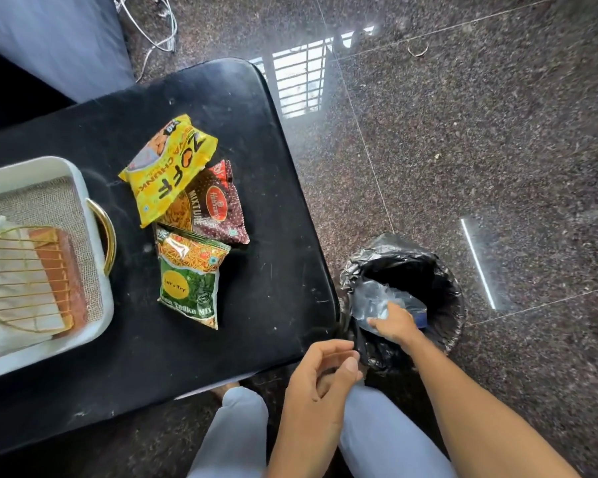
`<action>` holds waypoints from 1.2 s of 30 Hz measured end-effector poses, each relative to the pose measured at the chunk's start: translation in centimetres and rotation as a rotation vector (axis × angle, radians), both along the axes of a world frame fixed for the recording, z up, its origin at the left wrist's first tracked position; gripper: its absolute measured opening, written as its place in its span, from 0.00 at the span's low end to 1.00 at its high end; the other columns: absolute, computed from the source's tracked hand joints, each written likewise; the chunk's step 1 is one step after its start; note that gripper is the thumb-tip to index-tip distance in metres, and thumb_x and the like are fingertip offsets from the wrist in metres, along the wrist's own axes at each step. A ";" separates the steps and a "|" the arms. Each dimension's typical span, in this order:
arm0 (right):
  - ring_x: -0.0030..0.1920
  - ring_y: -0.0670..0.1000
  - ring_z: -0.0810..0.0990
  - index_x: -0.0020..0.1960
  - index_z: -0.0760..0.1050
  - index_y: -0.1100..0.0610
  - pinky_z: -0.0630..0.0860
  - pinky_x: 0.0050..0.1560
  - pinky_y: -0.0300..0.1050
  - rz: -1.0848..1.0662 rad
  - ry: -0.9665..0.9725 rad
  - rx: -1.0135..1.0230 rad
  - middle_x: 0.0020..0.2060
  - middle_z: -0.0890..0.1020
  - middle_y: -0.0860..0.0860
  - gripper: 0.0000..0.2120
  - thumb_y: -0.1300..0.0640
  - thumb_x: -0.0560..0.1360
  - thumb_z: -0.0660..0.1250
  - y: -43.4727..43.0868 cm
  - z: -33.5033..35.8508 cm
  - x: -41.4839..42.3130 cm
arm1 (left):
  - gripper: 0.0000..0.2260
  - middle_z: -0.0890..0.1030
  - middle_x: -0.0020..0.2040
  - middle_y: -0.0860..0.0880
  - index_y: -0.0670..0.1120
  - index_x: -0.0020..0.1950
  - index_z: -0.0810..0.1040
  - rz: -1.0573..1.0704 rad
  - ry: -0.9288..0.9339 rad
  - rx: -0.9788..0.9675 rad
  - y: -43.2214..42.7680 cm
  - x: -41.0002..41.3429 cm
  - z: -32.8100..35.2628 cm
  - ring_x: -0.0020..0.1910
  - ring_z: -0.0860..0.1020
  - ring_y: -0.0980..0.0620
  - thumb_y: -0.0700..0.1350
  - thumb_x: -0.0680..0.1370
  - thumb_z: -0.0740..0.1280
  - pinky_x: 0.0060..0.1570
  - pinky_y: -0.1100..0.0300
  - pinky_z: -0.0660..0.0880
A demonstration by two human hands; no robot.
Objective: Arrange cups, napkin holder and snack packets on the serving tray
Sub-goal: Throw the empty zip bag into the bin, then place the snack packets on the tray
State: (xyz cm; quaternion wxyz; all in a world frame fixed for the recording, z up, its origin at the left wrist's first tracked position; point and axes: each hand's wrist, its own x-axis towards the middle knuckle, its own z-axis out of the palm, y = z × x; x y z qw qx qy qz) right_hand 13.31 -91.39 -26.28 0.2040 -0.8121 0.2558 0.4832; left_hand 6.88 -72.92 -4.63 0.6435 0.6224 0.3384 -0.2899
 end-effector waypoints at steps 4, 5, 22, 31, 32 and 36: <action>0.70 0.62 0.68 0.73 0.63 0.63 0.69 0.65 0.50 0.039 0.008 -0.020 0.71 0.67 0.63 0.36 0.45 0.74 0.71 0.1 -1.6 0.0 | 0.07 0.87 0.52 0.55 0.56 0.53 0.83 -0.022 0.017 -0.050 0.1 0.3 0.1 0.53 0.85 0.51 0.43 0.81 0.69 0.55 0.60 0.80; 0.69 0.64 0.69 0.73 0.62 0.62 0.70 0.64 0.52 0.041 -0.027 -0.046 0.71 0.66 0.64 0.35 0.46 0.74 0.71 0.2 -1.2 -0.2 | 0.07 0.87 0.52 0.54 0.55 0.53 0.83 -0.020 0.019 -0.062 0.2 0.3 0.3 0.54 0.85 0.49 0.43 0.81 0.69 0.55 0.60 0.80; 0.38 0.46 0.85 0.49 0.81 0.53 0.80 0.40 0.46 -0.473 -0.730 0.401 0.39 0.86 0.50 0.05 0.53 0.77 0.70 18.1 29.1 6.1 | 0.07 0.89 0.47 0.56 0.46 0.55 0.81 0.165 0.022 -0.159 13.2 -1.3 16.5 0.47 0.87 0.55 0.37 0.81 0.67 0.52 0.65 0.80; 0.48 0.60 0.79 0.40 0.79 0.54 0.70 0.47 0.49 -0.224 -0.662 -0.158 0.47 0.83 0.54 0.19 0.37 0.70 0.67 30.5 30.9 11.9 | 0.10 0.88 0.49 0.47 0.40 0.55 0.81 0.164 0.010 -0.259 26.2 -5.0 19.3 0.49 0.87 0.49 0.30 0.81 0.63 0.55 0.61 0.79; 0.45 0.59 0.78 0.37 0.78 0.55 0.71 0.46 0.50 -0.235 -0.651 -0.175 0.46 0.83 0.55 0.20 0.38 0.70 0.68 31.1 30.8 12.1 | 0.10 0.87 0.51 0.46 0.40 0.55 0.81 0.174 0.005 -0.243 27.2 -5.4 19.4 0.47 0.87 0.51 0.30 0.81 0.64 0.53 0.63 0.79; 0.48 0.61 0.81 0.34 0.78 0.57 0.76 0.49 0.51 -0.290 -0.598 -0.189 0.46 0.84 0.57 0.18 0.42 0.70 0.70 32.0 29.9 12.5 | 0.12 0.88 0.46 0.43 0.39 0.52 0.81 0.295 -0.059 -0.162 30.6 -7.1 18.7 0.42 0.88 0.49 0.26 0.79 0.63 0.54 0.53 0.80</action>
